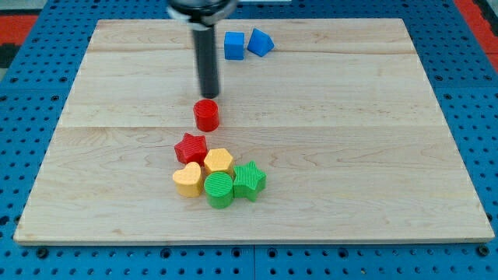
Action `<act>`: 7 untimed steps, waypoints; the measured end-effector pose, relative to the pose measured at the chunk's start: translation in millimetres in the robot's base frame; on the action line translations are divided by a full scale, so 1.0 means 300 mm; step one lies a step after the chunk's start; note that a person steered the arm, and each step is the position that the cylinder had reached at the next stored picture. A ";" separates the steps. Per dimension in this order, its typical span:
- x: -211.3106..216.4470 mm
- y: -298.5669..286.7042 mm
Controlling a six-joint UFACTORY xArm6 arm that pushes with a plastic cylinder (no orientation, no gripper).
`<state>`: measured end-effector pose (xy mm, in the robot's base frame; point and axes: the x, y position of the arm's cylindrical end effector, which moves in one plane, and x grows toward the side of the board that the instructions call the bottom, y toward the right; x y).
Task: Place the red circle right side of the red star
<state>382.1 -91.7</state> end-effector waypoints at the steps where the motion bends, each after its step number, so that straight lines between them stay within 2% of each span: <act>1: 0.093 -0.041; 2: 0.098 0.134; 3: 0.090 0.115; 4: 0.034 0.167; 5: 0.044 0.237; 7: 0.226 0.211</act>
